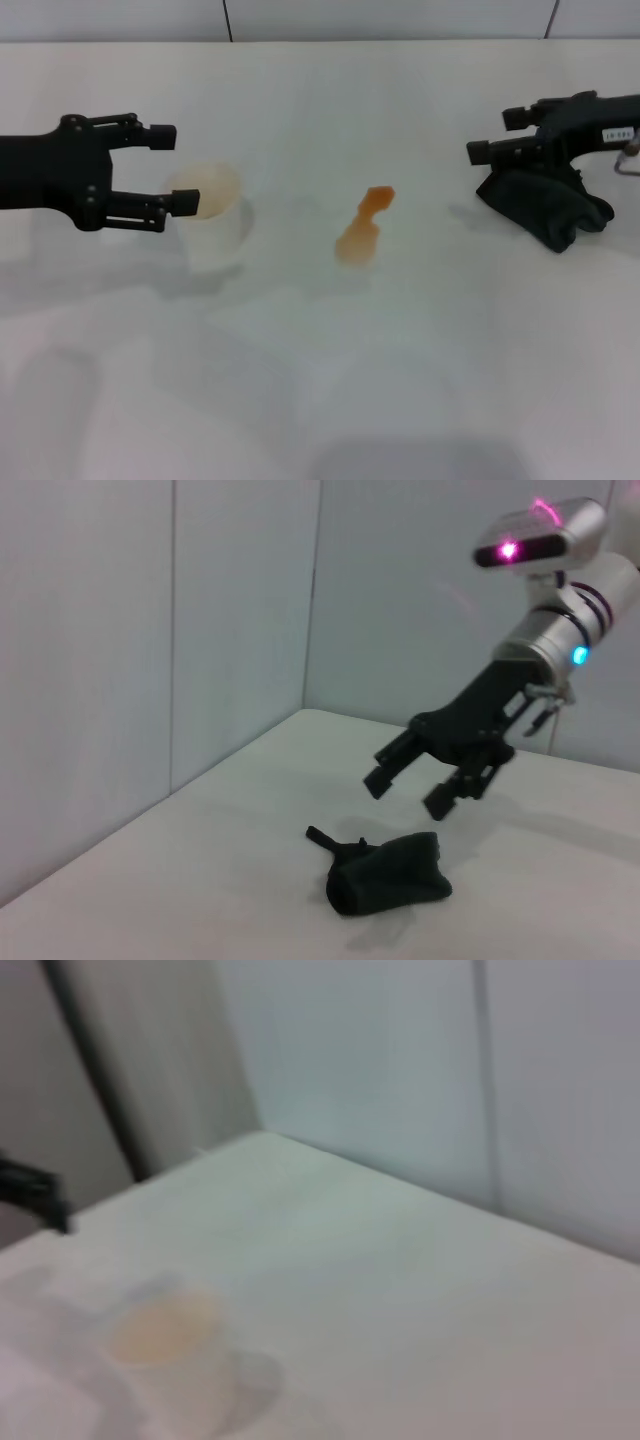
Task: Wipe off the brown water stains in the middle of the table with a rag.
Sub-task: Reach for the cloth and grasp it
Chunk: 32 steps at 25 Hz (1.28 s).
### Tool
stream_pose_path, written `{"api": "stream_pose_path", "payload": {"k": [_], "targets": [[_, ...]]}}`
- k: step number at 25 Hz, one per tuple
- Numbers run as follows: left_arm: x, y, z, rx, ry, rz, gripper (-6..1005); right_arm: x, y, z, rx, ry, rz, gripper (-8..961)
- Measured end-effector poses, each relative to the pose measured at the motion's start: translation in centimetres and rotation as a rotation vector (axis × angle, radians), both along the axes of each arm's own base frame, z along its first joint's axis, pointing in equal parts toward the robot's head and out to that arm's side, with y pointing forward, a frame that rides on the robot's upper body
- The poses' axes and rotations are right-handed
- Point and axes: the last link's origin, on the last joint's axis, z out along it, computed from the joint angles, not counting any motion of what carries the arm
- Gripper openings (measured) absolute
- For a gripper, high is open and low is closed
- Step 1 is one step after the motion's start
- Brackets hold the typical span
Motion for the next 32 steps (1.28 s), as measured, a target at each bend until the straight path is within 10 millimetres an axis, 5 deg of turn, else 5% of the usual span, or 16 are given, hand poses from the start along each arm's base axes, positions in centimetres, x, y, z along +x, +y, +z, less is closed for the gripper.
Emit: {"api": "stream_pose_path", "payload": {"k": [17,32], "targets": [[0.4,-0.2,-1.3,-0.014,0.005,-0.045,890,0.7,2.4,0.3,-0.018,-0.220,-0.270,825],[0.6,-0.4,-1.8,-0.015,-0.003,-0.050,890,2.4,2.3,-0.7,-0.055,-0.311,-0.351,824]]}}
